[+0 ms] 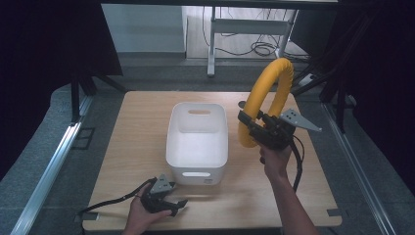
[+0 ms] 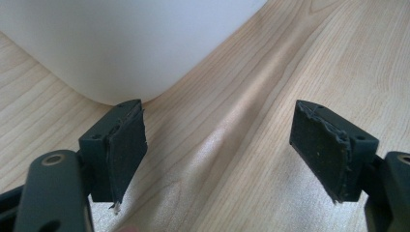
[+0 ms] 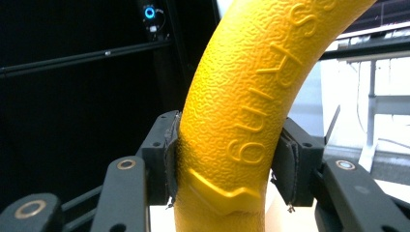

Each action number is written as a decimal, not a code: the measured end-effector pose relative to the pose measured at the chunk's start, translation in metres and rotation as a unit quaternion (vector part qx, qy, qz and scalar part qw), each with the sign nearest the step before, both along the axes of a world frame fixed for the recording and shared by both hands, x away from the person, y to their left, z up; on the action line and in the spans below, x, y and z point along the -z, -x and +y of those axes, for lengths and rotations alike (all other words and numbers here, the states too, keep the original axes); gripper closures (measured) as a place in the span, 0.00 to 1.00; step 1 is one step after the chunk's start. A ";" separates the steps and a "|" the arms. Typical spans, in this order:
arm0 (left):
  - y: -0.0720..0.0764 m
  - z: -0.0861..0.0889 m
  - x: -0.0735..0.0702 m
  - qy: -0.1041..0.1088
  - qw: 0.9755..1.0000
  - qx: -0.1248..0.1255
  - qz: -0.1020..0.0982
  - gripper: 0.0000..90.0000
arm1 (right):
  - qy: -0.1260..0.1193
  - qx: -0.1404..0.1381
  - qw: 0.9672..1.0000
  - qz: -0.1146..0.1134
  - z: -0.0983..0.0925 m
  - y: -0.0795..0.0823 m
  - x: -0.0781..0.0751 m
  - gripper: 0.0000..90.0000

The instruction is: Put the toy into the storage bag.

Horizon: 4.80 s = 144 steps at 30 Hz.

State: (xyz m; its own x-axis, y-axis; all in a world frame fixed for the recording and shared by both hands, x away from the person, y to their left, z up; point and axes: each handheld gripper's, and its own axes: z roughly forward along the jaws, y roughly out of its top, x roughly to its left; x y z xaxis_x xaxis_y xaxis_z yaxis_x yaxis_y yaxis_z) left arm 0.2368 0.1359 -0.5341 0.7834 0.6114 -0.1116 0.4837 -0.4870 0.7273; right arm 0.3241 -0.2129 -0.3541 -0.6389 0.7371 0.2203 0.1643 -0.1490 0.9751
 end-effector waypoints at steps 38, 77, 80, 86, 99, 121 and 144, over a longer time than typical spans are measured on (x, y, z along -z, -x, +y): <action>0.000 -0.001 0.002 -0.005 1.000 0.004 0.005 0.23 | -0.023 -0.017 0.996 -0.079 0.036 0.023 -0.042 0.54; 0.000 -0.001 0.001 0.000 1.000 0.006 0.004 0.23 | -0.020 -0.069 0.994 -0.085 0.093 0.025 -0.047 0.54; 0.000 0.000 0.001 0.001 1.000 0.005 0.004 0.23 | -0.023 -0.075 0.994 -0.081 0.099 0.024 -0.045 0.54; 0.000 0.000 0.000 0.002 1.000 0.005 0.004 0.23 | -0.021 -0.079 0.993 -0.082 0.109 0.024 -0.044 0.54; 0.000 0.000 0.000 0.006 1.000 0.004 0.005 0.23 | -0.019 -0.095 0.992 -0.083 0.131 0.029 -0.035 0.54; 0.000 -0.001 0.001 0.005 1.000 0.008 0.005 0.23 | -0.018 -0.105 0.992 -0.064 0.152 0.030 -0.018 0.54; 0.000 -0.002 0.002 0.004 1.000 0.010 0.008 0.23 | -0.016 -0.105 0.994 -0.034 0.172 0.030 0.017 0.54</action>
